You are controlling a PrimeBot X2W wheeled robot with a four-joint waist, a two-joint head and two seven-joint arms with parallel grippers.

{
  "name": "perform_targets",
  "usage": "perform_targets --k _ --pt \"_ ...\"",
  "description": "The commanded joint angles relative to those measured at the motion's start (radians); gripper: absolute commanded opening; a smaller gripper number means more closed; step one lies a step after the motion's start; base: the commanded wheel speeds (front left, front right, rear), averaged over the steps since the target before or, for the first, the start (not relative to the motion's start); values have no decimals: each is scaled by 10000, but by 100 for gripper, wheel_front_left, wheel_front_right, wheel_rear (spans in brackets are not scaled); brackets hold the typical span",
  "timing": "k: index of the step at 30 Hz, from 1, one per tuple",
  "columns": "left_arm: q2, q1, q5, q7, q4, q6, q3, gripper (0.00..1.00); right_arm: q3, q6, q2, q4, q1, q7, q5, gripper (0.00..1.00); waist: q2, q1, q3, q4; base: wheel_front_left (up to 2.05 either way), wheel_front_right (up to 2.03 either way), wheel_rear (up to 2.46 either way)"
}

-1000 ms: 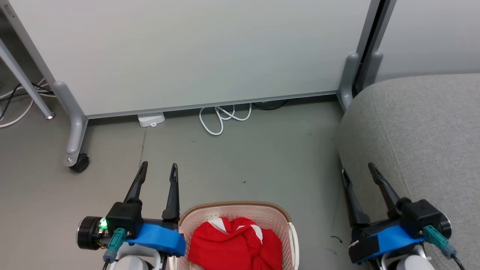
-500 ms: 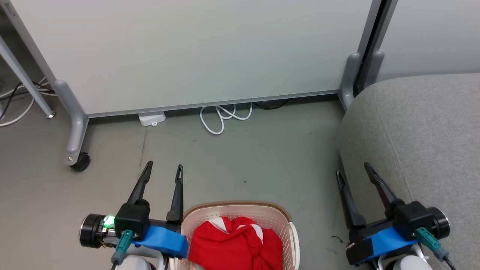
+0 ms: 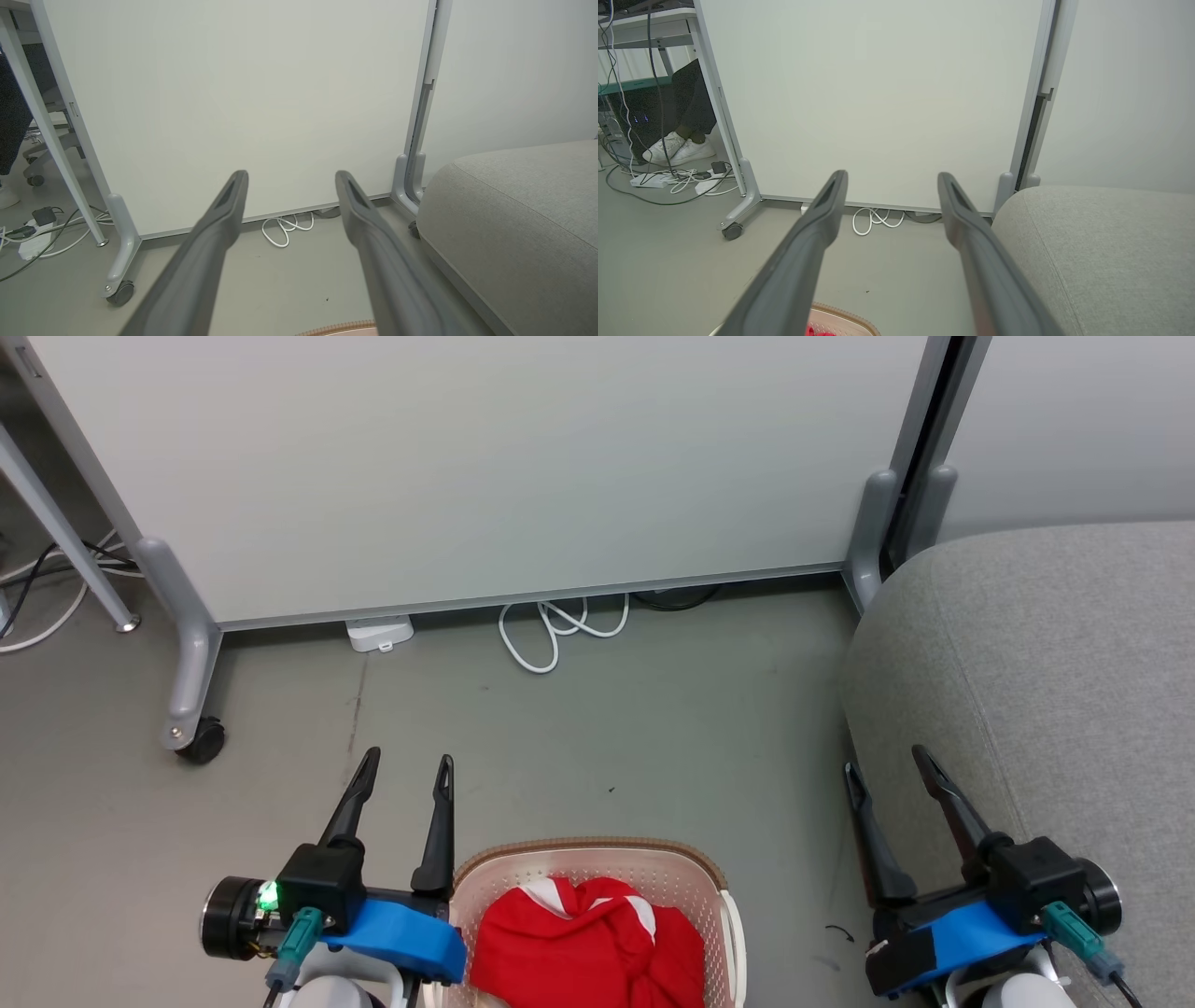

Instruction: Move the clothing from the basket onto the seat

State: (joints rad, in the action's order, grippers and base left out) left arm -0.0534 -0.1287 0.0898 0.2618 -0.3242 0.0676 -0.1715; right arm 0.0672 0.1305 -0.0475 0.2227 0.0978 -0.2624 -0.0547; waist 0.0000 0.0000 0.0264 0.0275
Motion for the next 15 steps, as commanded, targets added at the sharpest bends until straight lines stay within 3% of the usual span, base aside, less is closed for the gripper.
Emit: perform_targets --k 1,15 --pt "3 -151 58 49 -22 12 54 100 -20 4 -51 34 71 -38 -39 100 0 0 0 -1 0 0 0" --pt "29 -374 117 49 48 113 57 100 -85 4 -51 -57 280 -38 -163 100 0 0 368 -12 0 0 0"
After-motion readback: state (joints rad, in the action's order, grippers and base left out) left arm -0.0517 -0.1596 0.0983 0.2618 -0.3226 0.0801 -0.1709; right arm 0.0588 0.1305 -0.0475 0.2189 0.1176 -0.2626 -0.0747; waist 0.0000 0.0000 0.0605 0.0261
